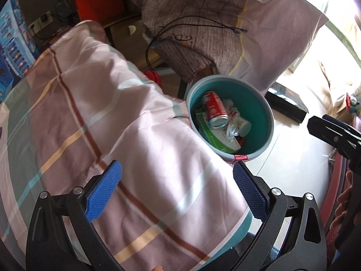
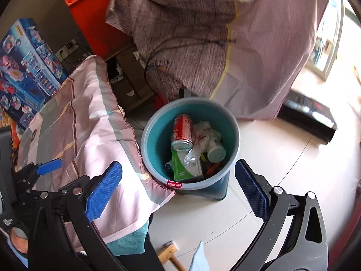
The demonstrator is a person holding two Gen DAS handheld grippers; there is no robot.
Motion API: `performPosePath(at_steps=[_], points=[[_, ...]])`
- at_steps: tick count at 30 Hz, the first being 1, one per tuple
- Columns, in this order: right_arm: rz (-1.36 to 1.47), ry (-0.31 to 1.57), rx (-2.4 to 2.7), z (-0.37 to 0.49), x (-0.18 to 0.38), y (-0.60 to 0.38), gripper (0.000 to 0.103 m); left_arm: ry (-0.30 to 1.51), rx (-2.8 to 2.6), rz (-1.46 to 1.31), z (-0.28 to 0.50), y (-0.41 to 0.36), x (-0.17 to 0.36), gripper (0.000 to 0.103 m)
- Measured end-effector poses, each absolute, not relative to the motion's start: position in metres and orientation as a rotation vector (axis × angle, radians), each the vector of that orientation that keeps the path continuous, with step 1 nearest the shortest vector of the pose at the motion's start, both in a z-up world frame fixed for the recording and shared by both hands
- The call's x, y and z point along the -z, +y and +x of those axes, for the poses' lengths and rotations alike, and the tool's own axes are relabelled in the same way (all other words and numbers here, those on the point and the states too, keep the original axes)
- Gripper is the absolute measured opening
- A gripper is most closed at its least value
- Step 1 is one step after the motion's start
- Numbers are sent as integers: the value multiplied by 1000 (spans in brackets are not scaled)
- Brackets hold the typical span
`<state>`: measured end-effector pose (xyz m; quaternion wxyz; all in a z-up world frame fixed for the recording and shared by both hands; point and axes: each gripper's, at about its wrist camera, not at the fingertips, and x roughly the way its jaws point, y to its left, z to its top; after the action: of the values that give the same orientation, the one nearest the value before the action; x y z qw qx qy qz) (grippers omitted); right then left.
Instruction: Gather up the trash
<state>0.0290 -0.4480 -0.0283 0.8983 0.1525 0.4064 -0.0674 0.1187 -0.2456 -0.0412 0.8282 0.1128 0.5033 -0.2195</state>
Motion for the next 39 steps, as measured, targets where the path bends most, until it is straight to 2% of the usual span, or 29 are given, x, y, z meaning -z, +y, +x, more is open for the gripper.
performPosePath(at_steps=[4,21,39], points=[[263,776,129,10,15,-426,96,1043,443,211,103,-225,34,99],[188,808,108,-24,19,-372,96,971,382,140,52,-167,18,99],[213,873,107,-13,41,-369,96,980,350,146,51,-160,30,99]])
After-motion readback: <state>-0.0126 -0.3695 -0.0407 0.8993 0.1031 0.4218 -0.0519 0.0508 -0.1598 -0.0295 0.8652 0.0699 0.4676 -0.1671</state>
